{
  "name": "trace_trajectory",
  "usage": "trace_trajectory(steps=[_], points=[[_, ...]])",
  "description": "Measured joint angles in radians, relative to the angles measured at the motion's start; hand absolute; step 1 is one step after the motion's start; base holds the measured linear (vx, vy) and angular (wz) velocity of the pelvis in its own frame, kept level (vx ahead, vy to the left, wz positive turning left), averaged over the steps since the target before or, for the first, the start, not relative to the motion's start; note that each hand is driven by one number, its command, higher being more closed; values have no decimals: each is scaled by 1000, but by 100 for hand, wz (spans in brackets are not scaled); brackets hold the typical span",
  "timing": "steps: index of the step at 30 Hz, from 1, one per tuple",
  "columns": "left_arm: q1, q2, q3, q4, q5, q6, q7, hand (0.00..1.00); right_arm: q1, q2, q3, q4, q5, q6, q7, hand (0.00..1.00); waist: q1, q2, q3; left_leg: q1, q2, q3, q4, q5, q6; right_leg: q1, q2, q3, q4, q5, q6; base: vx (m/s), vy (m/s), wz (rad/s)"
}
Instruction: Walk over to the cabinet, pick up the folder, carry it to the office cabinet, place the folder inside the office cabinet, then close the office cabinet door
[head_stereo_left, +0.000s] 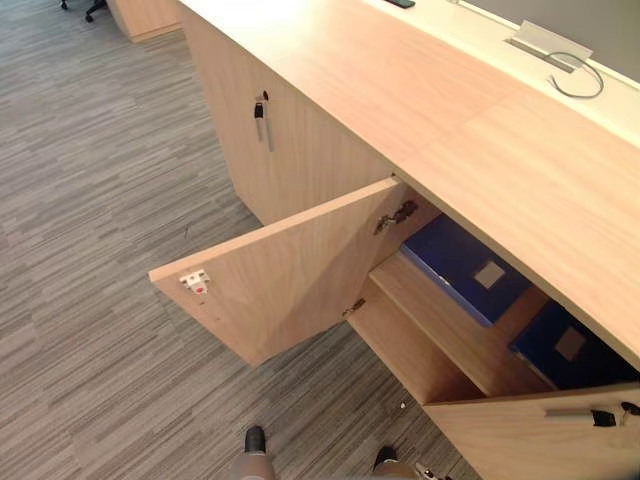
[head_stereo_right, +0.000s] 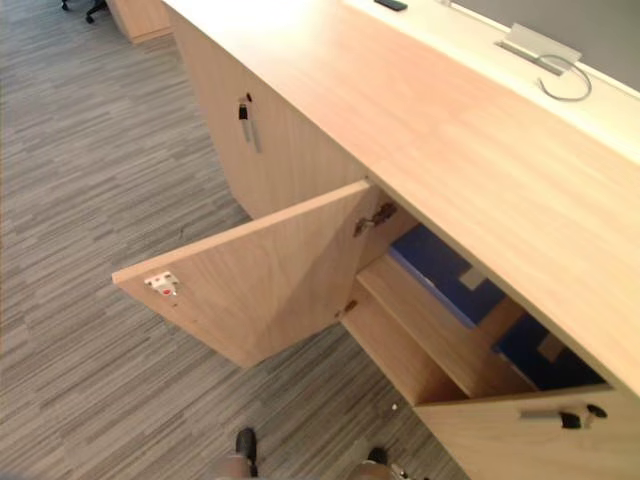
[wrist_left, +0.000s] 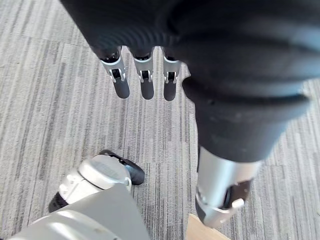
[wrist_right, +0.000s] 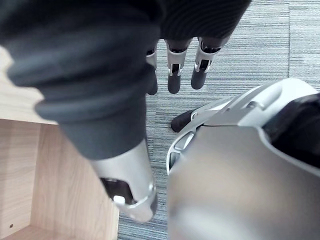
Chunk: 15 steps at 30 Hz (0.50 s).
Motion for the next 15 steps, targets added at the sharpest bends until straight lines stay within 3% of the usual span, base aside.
trace_trajectory(steps=[4, 15], points=[[-1, -27, -22, 0, 8, 0, 0, 0, 8, -28, 59, -4, -2, 0, 0, 0, -13, 32, -13, 67, 43, 11, -138, 79, -19, -4, 47, 0, -3, -6, -10, -82, -67, -10], [-2, -35, -58, -2, 7, 1, -2, 0, 14, -28, 66, -6, 0, -4, -1, 0, -17, 34, -36, 75, 65, 29, -139, 81, -27, 8, 74, 11, -20, 6, -21, -1, 2, -3]])
